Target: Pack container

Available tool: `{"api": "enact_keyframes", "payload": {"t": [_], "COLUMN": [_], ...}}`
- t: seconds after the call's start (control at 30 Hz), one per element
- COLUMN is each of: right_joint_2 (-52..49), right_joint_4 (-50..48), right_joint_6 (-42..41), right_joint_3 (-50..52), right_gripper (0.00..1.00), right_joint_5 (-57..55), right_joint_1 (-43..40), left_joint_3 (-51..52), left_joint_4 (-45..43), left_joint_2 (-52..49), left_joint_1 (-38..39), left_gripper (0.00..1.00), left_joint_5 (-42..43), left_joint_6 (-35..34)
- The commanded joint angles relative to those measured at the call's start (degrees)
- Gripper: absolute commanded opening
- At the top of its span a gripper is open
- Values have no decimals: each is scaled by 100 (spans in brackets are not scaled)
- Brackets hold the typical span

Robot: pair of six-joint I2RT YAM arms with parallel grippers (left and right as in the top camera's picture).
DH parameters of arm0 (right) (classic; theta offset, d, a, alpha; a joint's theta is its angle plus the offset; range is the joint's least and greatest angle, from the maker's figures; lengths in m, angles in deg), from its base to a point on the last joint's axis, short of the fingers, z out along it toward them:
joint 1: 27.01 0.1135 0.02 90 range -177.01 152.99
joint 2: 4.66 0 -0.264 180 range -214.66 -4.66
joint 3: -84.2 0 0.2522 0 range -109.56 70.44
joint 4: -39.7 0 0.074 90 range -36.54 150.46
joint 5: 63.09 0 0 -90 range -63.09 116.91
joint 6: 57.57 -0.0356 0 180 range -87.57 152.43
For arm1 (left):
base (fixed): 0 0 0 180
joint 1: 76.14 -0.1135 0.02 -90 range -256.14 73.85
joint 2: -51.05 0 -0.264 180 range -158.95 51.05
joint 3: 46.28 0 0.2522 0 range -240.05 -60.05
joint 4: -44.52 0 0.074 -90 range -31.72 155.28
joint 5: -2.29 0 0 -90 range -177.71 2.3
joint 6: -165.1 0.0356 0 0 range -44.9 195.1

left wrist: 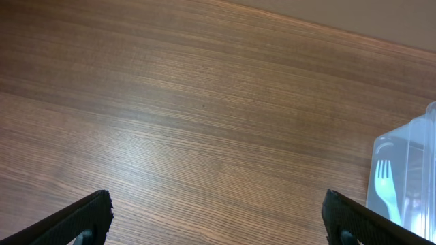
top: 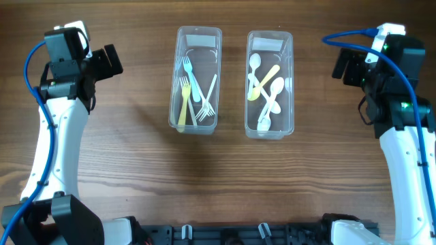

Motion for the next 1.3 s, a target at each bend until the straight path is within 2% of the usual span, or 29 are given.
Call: {"api": "enact_keyframes", "payload": {"t": [0.0,0.33,0.6,0.8,0.9,0.97,1.03,1.13,1.27], "right_joint_2": [-17,181,3698,5296,5921,6264,6603,6894,7171], "right_joint_4": [-20,-7,7,44,501,745,542,-74,-1585], "right_joint_6": [52,50,52,52,-498,-579,-560,-568,-592], "right_joint_3": [-83,-81,-81,-37,262,739,1598,2750,4625], "right_gripper": [100,100,100,100,100,100,100,100,100], "right_joint_5": [-98,-98,-98,-103,-31,216,363,382,682], "right_joint_1": [2,4,643,680,684,684,684,684,682], "left_joint_3": [-59,-59,-59,-59,-59,-59,-59,-59,-59], "left_joint_4": [7,9,13,17,17,20,17,20,20], "left_joint_2": [127,127,127,127,127,127,127,127,127], "left_joint_1": [-24,-24,-24,-24,-24,-24,-24,-24,-24], "left_gripper": [100,100,100,100,100,100,100,100,100], "left_joint_5": [-35,-33,-33,-33,-33,-33,-33,-33,-33], "left_joint_6": [-96,-96,-96,-96,-96,-96,-96,-96,-96]}}
